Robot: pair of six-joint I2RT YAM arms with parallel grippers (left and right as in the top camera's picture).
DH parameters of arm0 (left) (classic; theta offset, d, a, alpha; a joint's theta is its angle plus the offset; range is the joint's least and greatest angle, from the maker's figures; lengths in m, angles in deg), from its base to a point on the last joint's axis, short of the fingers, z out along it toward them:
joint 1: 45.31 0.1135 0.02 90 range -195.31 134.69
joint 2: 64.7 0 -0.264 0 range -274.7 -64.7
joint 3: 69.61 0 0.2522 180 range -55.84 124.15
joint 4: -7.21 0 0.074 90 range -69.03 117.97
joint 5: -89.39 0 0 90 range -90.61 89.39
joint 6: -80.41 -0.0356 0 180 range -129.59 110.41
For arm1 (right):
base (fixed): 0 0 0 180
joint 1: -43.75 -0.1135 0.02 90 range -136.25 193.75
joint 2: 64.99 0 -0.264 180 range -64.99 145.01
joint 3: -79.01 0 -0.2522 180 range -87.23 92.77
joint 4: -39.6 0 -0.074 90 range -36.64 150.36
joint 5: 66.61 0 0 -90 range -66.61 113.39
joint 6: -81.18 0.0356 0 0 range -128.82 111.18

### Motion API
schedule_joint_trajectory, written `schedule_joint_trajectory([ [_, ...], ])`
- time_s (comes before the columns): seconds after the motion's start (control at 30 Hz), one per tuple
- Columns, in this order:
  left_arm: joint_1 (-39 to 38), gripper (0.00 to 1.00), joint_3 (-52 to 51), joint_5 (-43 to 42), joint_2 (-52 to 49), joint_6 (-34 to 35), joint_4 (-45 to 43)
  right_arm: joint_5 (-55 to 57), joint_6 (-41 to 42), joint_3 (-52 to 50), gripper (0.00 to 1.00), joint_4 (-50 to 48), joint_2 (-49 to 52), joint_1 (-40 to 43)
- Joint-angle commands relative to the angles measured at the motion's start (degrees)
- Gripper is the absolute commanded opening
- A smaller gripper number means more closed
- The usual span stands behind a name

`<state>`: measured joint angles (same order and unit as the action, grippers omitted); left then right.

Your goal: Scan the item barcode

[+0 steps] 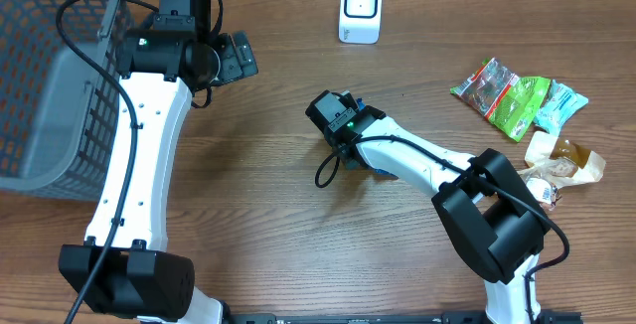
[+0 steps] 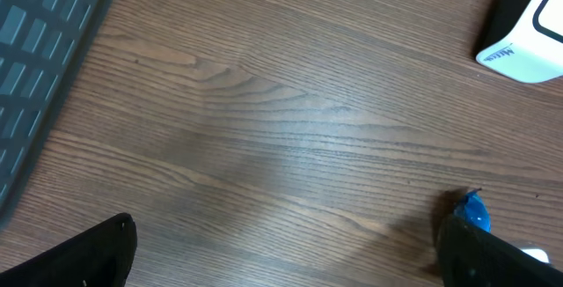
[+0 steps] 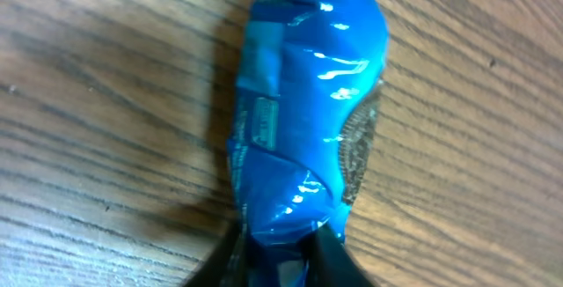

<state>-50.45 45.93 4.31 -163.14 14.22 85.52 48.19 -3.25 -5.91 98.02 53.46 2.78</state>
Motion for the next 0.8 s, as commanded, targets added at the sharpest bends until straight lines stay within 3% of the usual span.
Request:
schedule_joint_trajectory([
  [0.0,-0.13,1.0,0.33,-0.48,-0.68,0.42,-0.04,-2.51,0.46,0.15,0.07,0.26,1.33,-0.09],
  [0.17,-0.11,1.0,0.33,-0.48,-0.68,0.39,-0.04,-5.09,3.63,2.27,0.04,3.61,0.37,-0.02],
  [0.33,-0.11,1.0,0.33,-0.48,-0.68,0.39,-0.04,-18.95,3.61,8.96,0.04,9.33,-2.82,1.64],
  [0.53,-0.11,1.0,0.33,-0.48,-0.68,0.39,-0.04,-49.99,0.85,13.33,0.04,11.76,-7.21,10.67],
  [0.77,-0.11,1.0,0.33,-0.48,-0.68,0.39,-0.04,-86.31,-9.51,13.31,0.04,14.23,-7.56,23.91],
])
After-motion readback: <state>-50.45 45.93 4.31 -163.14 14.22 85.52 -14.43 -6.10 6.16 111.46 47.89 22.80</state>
